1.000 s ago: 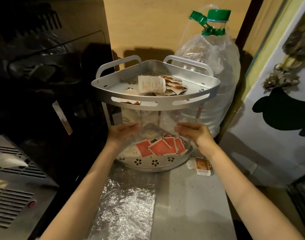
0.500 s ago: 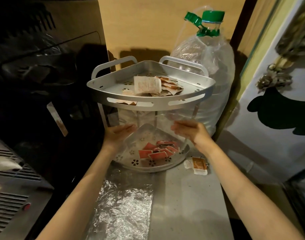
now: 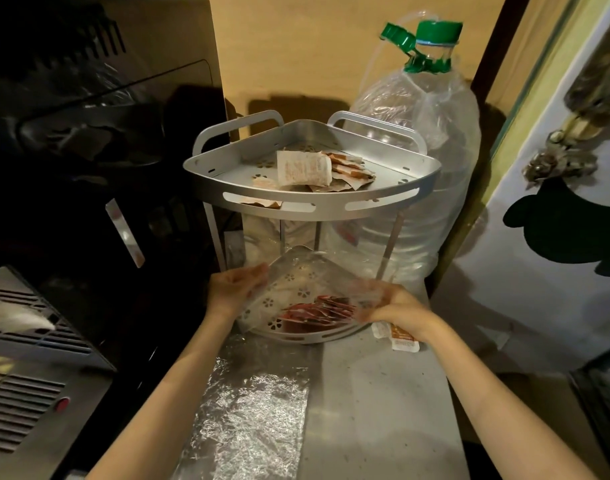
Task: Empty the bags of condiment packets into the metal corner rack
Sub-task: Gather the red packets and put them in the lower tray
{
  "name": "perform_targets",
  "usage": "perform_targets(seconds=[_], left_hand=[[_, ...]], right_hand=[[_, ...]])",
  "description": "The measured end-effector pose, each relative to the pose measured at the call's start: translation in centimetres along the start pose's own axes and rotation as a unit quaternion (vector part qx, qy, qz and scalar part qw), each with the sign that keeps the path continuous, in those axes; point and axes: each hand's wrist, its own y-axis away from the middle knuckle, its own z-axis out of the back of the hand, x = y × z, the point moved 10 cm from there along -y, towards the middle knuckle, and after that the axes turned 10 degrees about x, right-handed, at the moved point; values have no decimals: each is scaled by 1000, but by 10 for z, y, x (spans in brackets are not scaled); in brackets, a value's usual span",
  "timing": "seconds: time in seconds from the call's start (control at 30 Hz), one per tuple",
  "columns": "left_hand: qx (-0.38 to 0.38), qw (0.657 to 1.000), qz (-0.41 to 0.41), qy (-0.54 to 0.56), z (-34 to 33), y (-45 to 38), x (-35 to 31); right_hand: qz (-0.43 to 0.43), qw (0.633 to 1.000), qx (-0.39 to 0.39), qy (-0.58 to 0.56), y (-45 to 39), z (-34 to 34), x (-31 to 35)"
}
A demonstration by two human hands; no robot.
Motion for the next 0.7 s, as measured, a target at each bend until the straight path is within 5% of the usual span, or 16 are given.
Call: perform_targets(seconds=[0.1, 0.33, 0.7], left_hand=[[3, 1000, -5, -16, 2, 0, -2], [139, 984, -10, -109, -3, 8, 17], [-3, 988, -128, -85, 12, 12, -35]], right_hand=[[21, 998, -64, 7, 1, 11, 1], [34, 991, -124, -43, 2, 18, 3], [103, 962, -189, -169, 12, 29, 30]])
